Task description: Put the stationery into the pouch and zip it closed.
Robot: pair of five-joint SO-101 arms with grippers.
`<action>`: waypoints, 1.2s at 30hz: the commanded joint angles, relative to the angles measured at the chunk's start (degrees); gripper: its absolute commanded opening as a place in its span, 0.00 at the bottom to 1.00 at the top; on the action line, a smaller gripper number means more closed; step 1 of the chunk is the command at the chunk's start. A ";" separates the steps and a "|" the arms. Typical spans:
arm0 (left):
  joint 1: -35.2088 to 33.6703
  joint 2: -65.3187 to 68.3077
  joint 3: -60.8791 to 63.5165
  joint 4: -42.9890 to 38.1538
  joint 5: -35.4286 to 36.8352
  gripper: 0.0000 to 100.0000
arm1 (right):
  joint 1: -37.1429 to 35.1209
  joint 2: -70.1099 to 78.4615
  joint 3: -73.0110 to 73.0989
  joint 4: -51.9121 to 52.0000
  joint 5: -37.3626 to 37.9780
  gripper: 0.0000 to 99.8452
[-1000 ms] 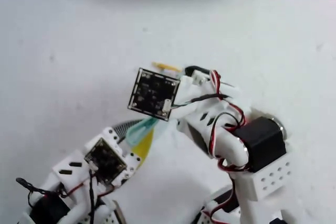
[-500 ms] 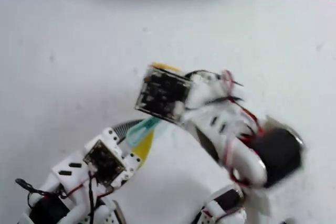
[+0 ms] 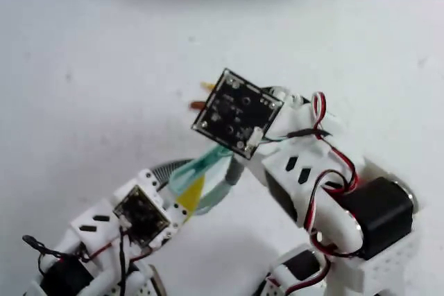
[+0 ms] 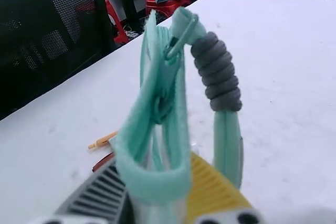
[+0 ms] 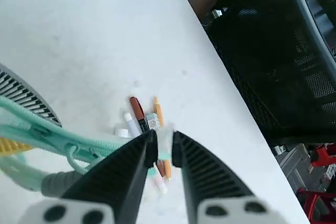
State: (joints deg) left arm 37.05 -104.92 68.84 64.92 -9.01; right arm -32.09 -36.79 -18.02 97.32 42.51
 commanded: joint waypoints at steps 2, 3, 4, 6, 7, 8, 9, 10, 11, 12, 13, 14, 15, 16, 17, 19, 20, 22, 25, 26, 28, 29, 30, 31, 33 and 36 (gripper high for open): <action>0.66 0.40 -0.44 -1.41 0.00 0.02 | 0.04 -5.67 5.27 1.63 2.81 0.30; 0.66 0.40 -0.44 -1.41 -0.09 0.02 | -0.22 -7.25 8.00 1.63 4.04 0.33; 0.66 0.40 -0.44 -1.41 -0.09 0.02 | -0.75 -8.75 10.46 1.54 4.92 0.32; 0.66 0.40 -0.44 -1.49 -0.09 0.02 | -1.10 -11.47 14.68 1.54 3.87 0.27; 0.66 0.40 -0.44 -1.49 -0.09 0.02 | -1.10 -12.88 16.53 1.54 2.20 0.24; 0.66 0.40 -0.44 -1.58 -0.09 0.02 | -1.19 -14.20 18.11 1.54 -0.18 0.20; 0.66 0.40 -0.44 -1.58 -0.09 0.02 | -1.19 -15.78 19.52 1.36 -2.99 0.17; 0.66 0.40 -0.44 -1.58 -0.09 0.02 | -1.19 -17.45 20.84 1.19 -5.71 0.15; 0.66 0.40 -0.44 -1.58 -0.09 0.02 | -1.19 -19.38 21.98 1.19 -8.00 0.14; 0.66 0.40 -0.44 -1.58 -0.09 0.02 | -1.19 -21.58 23.21 1.19 -10.11 0.15; 0.66 0.40 -0.44 -1.58 -0.09 0.02 | -1.19 -24.04 24.53 1.27 -11.96 0.16; 0.66 0.40 -0.44 -1.58 -0.09 0.02 | -1.19 -26.77 25.85 1.27 -13.45 0.16; 0.66 0.40 -0.44 -1.58 -0.09 0.02 | -1.27 -29.58 26.90 1.27 -14.77 0.17; 0.66 0.40 -0.44 -1.58 -0.09 0.02 | -1.80 -32.57 28.04 1.27 -15.91 0.17; 0.66 0.40 -0.44 -1.58 -0.09 0.02 | -2.95 -35.38 29.01 1.36 -17.05 0.17; 0.66 0.40 -0.44 -1.58 0.00 0.02 | -5.76 -40.66 32.26 1.45 -19.43 0.17; 0.66 0.40 -0.44 -1.58 0.00 0.02 | -6.37 -42.77 34.99 1.27 -19.87 0.17; 0.66 0.40 -0.44 -1.58 0.00 0.02 | -6.81 -44.62 41.41 0.57 -19.52 0.17; 0.84 0.40 -0.44 -1.58 0.00 0.02 | -6.90 -44.62 48.79 -3.82 -19.69 0.17; 0.92 0.40 -0.44 -1.58 0.00 0.02 | -6.90 -44.62 49.67 -5.23 -19.78 0.17; 0.92 0.40 -0.44 -1.58 0.00 0.02 | -6.90 -44.53 51.52 -8.31 -19.78 0.17; 0.92 0.40 -0.44 -1.58 0.00 0.02 | -6.90 -44.26 52.48 -9.89 -19.78 0.17; 0.84 0.40 -0.44 -1.58 0.00 0.02 | -6.90 -43.38 53.36 -11.30 -19.78 0.17; 0.84 0.40 -0.44 -1.58 0.00 0.02 | -6.90 -42.15 53.98 -12.35 -19.78 0.17; 0.75 0.40 -0.44 -1.58 0.00 0.02 | -6.99 -38.99 54.24 -14.29 -19.78 0.17; 0.75 0.40 -0.44 -1.58 0.00 0.02 | -6.99 -35.03 53.01 -16.75 -19.87 0.17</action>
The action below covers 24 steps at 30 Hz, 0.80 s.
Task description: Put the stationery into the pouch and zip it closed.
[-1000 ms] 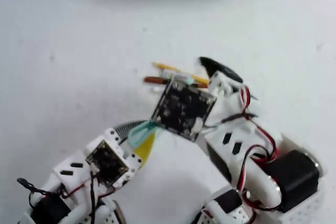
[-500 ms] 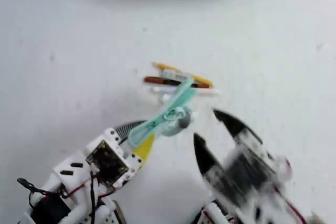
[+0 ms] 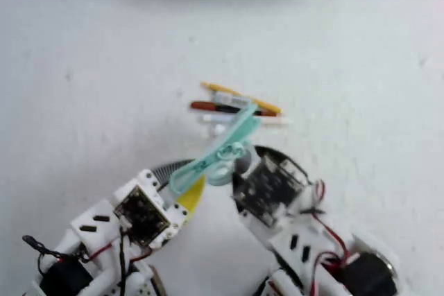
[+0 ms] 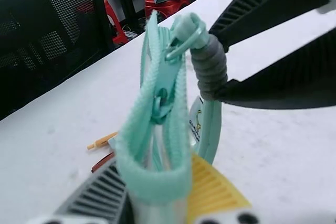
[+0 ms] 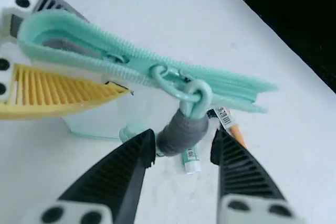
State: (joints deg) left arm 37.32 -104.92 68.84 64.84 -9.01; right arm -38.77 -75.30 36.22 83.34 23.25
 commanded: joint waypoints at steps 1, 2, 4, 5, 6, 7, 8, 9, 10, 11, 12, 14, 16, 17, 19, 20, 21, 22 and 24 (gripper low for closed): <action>0.48 0.40 -0.44 -1.49 0.00 0.02 | -0.31 4.35 -1.76 -3.56 -0.62 0.17; 0.48 0.40 -0.44 -1.49 0.00 0.02 | -0.31 4.88 -2.11 -4.26 -0.62 0.17; 0.48 0.40 -0.44 -1.49 0.00 0.02 | -0.31 5.14 -2.46 -4.97 -0.62 0.17; 0.48 0.40 -0.44 -1.49 0.00 0.02 | -0.31 5.14 -2.55 -4.97 -0.44 0.16; 0.48 0.40 -0.44 -1.49 0.00 0.02 | -0.31 5.14 -2.55 -4.97 -0.26 0.13; 0.48 0.40 -0.44 -1.49 0.00 0.02 | -0.13 5.14 -2.55 -4.97 -0.18 0.10; 0.48 0.40 -0.44 -1.49 0.00 0.02 | 0.04 5.14 -2.55 -4.97 -0.18 0.05; 0.48 0.40 -0.44 -1.49 0.00 0.02 | 0.13 5.05 -2.55 -4.97 -0.18 0.01; 0.48 0.40 -0.44 -1.49 0.00 0.03 | 0.13 4.79 -2.55 -4.97 -0.18 0.01; 0.48 0.40 -0.44 -1.49 0.00 0.03 | 0.31 4.00 -2.55 -4.79 -0.09 0.04; 0.48 0.40 -0.44 -1.58 0.00 0.03 | 1.01 2.86 -2.46 -4.70 -0.09 0.06; 0.48 0.40 -0.44 -1.58 0.00 0.03 | 2.95 0.40 -2.46 -4.70 -0.09 0.08; 0.48 0.40 -0.44 -1.58 0.00 0.05 | 4.97 -1.80 -2.20 -4.62 -0.18 0.10; 0.48 0.40 -0.44 -1.58 0.00 0.08 | 5.41 -2.51 -2.11 -4.44 -0.18 0.11; 0.57 0.40 -0.35 -1.58 0.09 0.12 | 5.58 -3.30 -2.11 -3.74 -0.18 0.14; 0.57 0.40 -0.35 -1.58 0.18 0.13 | 5.67 -3.30 -2.11 -3.47 -0.18 0.15; 0.57 0.40 -0.35 -1.49 0.88 0.13 | 5.67 -3.30 -2.11 -3.38 -0.18 0.16; 0.48 0.40 -0.35 -1.49 1.49 0.13 | 5.67 -3.21 -2.11 -3.38 -0.18 0.16; 0.48 0.40 -0.35 -1.49 1.67 0.13 | 5.67 -3.21 -2.11 -3.47 -0.18 0.14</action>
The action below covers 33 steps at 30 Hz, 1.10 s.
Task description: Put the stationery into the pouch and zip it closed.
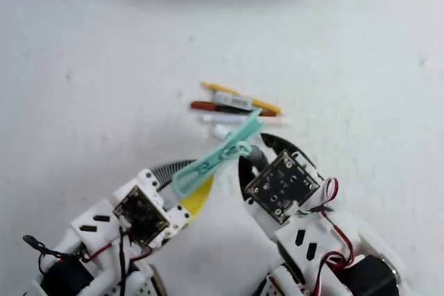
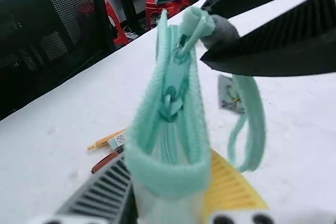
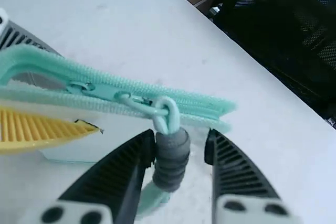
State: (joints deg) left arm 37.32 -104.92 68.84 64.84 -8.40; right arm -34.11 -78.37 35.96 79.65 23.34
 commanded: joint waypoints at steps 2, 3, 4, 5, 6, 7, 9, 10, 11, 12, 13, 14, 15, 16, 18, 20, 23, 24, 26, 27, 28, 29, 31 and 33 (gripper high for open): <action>0.48 0.40 -0.35 -1.49 1.14 0.13 | 0.92 -0.13 -1.85 -0.13 -0.18 0.08; 0.48 0.40 -0.35 -1.49 1.23 0.13 | 0.92 -0.13 -1.85 -0.13 -0.18 0.05; 0.48 0.40 -0.35 -1.49 1.32 0.13 | 0.92 -0.13 -2.02 -0.13 0.18 0.03; 0.48 0.40 -0.35 -1.49 1.32 0.13 | 0.92 -0.22 -2.11 -0.13 1.41 0.02; 0.48 0.40 -0.35 -1.49 1.32 0.13 | 0.92 -0.48 -2.20 -0.13 2.37 0.02; 0.57 0.40 -0.35 -1.49 1.32 0.13 | 1.01 -0.57 -2.29 -0.13 2.90 0.02; 0.66 0.40 -0.35 -1.49 1.41 0.13 | 1.01 -0.22 -3.52 -0.13 2.99 0.02; 0.66 0.40 -0.35 -1.49 1.41 0.13 | 1.01 -0.04 -4.84 -0.22 3.08 0.02; 0.75 0.40 -0.35 -1.58 1.41 0.13 | 1.01 -0.04 -6.51 -0.57 3.25 0.02; 0.75 0.40 -0.35 -1.67 1.41 0.13 | 1.27 -0.04 -8.44 -1.27 3.25 0.02; 0.75 0.40 -0.26 -2.20 1.41 0.13 | 1.36 0.22 -10.46 -1.63 3.34 0.02; 0.75 0.40 -0.09 -2.64 1.41 0.12 | 1.36 1.19 -12.31 -1.71 3.34 0.02; 0.75 0.40 0.00 -2.64 1.41 0.09 | 1.36 2.86 -13.89 -1.63 3.43 0.02; 0.75 0.40 0.00 -2.73 1.41 0.06 | 1.45 5.14 -15.03 -1.54 3.43 0.02; 0.75 0.40 0.00 -2.73 1.41 0.02 | 3.03 10.68 -16.26 -1.80 3.43 0.02; 0.75 0.40 0.00 -2.73 1.41 0.03 | 6.02 15.78 -17.41 -3.38 3.43 0.02; 0.75 0.40 -0.09 -2.73 1.41 0.02 | 11.74 21.05 -20.04 -4.62 3.43 0.02; 0.66 0.40 -0.09 -2.73 1.41 0.02 | 13.49 22.11 -20.92 -4.70 3.43 0.02; 0.48 0.40 -0.09 -2.73 1.41 0.02 | 16.66 23.34 -21.71 -4.79 5.10 0.02; 0.48 0.40 -0.09 -2.73 1.41 0.02 | 17.80 23.69 -21.71 -4.88 6.77 0.02; 0.48 0.40 -0.09 -2.73 1.41 0.02 | 18.86 24.13 -21.63 -4.88 8.26 0.02; 0.48 0.40 -0.09 -2.73 1.41 0.02 | 19.91 24.22 -21.54 -4.97 9.32 0.02; 0.48 0.40 -0.09 -2.73 1.41 0.02 | 22.29 24.22 -21.54 -4.97 10.64 0.02; 0.48 0.40 -0.18 -2.64 1.41 0.02 | 24.48 24.22 -21.54 -5.85 10.64 0.02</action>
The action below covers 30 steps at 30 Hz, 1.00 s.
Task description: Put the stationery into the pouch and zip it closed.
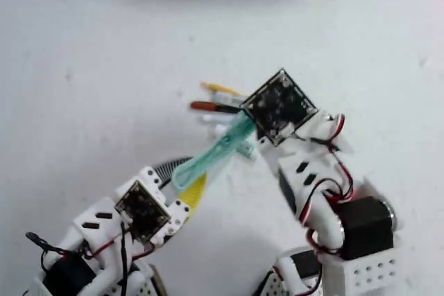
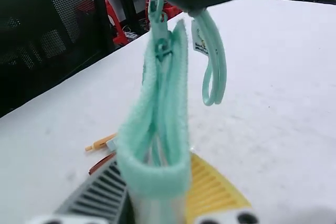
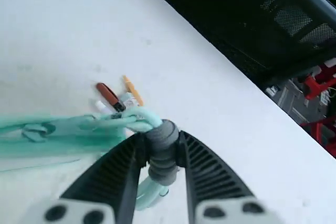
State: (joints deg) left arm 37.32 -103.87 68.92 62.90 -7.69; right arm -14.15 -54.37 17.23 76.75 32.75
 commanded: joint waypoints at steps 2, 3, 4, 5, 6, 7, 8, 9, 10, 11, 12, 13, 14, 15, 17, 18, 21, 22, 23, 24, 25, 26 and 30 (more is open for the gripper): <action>0.48 -0.66 -0.26 -0.62 0.70 0.02 | 6.20 0.22 -2.81 -3.56 1.23 0.02; 0.48 -0.66 -0.26 -0.62 0.70 0.02 | 6.46 0.22 -2.81 -3.82 1.23 0.02; 0.48 -0.66 -0.26 -0.62 0.70 0.02 | 6.55 0.22 -2.81 -3.82 1.23 0.02; 0.48 -0.66 -0.26 -0.62 0.70 0.02 | 6.55 0.22 -2.73 -3.82 1.23 0.02; 0.48 -0.66 -0.26 -0.62 0.70 0.02 | 6.46 0.22 -2.73 -3.82 1.14 0.02; 0.48 -0.66 -0.26 -0.70 0.70 0.02 | 6.46 0.22 -2.73 -3.82 0.97 0.02; 0.48 -0.66 -0.26 -0.70 0.70 0.02 | 6.37 -0.04 -2.73 -3.74 0.79 0.02; 0.48 -0.66 -0.18 -0.70 0.70 0.02 | 5.93 -0.31 -2.73 -3.56 0.35 0.02; 0.48 -0.66 -0.18 -0.79 0.70 0.02 | 4.79 -0.66 -3.16 -2.51 -0.97 0.03; 0.48 -0.66 -0.18 -0.79 0.70 0.02 | 3.74 -1.36 -3.16 -1.19 -2.46 0.08; 0.48 -0.66 -0.18 -0.79 0.70 0.02 | 2.59 -2.51 -3.08 0.22 -3.96 0.14; 0.48 -0.66 -0.26 -0.79 0.70 0.02 | 1.27 -3.82 -3.08 1.36 -4.92 0.23; 0.40 -0.66 -0.35 -0.88 0.70 0.02 | -0.48 -5.23 -3.08 2.42 -5.36 0.31; 0.40 -0.66 -0.53 -0.88 0.62 0.02 | -2.33 -6.55 -3.08 3.65 -4.57 0.39; -0.04 -0.66 -0.53 -1.32 0.62 0.02 | -6.90 -9.19 -3.16 7.16 -2.64 0.43; -1.01 -0.66 -0.53 -2.11 0.62 0.02 | -9.19 -10.07 -3.16 8.66 -1.67 0.42; -6.37 -0.75 -0.53 -4.13 0.70 0.02 | -12.35 -12.09 -3.25 11.03 -0.18 0.34; -8.40 -0.75 -0.53 -4.92 0.70 0.02 | -12.35 -12.44 -3.25 11.03 -0.26 0.32; -10.42 -0.75 -0.53 -5.71 0.79 0.02 | -12.35 -12.44 -3.60 10.86 -0.26 0.31; -12.35 -0.75 -0.53 -6.42 1.76 0.02 | -12.35 -11.91 -4.57 10.77 -0.26 0.30; -14.55 -0.75 -0.62 -6.86 3.43 0.02 | -12.35 -10.95 -5.36 9.89 -0.26 0.29; -16.75 -0.75 -0.62 -7.30 5.45 0.02 | -12.00 -9.19 -5.98 8.13 -0.26 0.28; -23.52 -0.75 -0.62 -8.97 11.25 0.02 | -6.64 3.38 -6.95 1.98 -0.62 0.28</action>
State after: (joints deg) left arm 18.07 -103.96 68.92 56.57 0.04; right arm -23.65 -59.74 12.22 82.64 31.78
